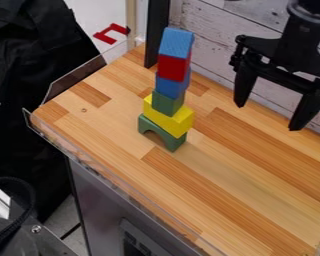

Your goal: Move the blue block to the right side of the table

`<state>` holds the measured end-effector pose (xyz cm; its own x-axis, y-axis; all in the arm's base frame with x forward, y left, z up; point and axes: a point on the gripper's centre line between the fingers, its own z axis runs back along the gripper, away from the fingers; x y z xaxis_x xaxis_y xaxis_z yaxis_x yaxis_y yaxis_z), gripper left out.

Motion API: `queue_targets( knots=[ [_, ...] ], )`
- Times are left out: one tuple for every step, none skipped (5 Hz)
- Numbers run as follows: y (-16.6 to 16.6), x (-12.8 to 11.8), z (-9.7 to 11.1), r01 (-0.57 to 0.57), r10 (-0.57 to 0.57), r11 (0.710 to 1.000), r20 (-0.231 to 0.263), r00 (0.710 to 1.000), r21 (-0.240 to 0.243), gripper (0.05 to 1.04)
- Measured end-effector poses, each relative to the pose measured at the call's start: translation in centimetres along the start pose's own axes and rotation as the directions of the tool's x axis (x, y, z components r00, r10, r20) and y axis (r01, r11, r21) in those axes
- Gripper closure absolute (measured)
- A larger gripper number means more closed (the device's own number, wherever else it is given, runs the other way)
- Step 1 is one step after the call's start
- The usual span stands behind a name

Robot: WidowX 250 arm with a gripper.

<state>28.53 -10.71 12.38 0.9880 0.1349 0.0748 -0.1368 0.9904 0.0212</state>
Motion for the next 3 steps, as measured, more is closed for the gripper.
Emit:
queue_targets(
  knots=[
    [0.0,-0.3,-0.9,0.003,-0.003,1.0,-0.03,1.0,0.016,0.083],
    [0.1,0.4,0.1,0.008,-0.007,1.0,-0.028,1.0,0.014,0.083],
    [0.5,1.1,1.1,0.0,0.0,1.0,-0.015,1.0,0.018,0.083]
  ],
)
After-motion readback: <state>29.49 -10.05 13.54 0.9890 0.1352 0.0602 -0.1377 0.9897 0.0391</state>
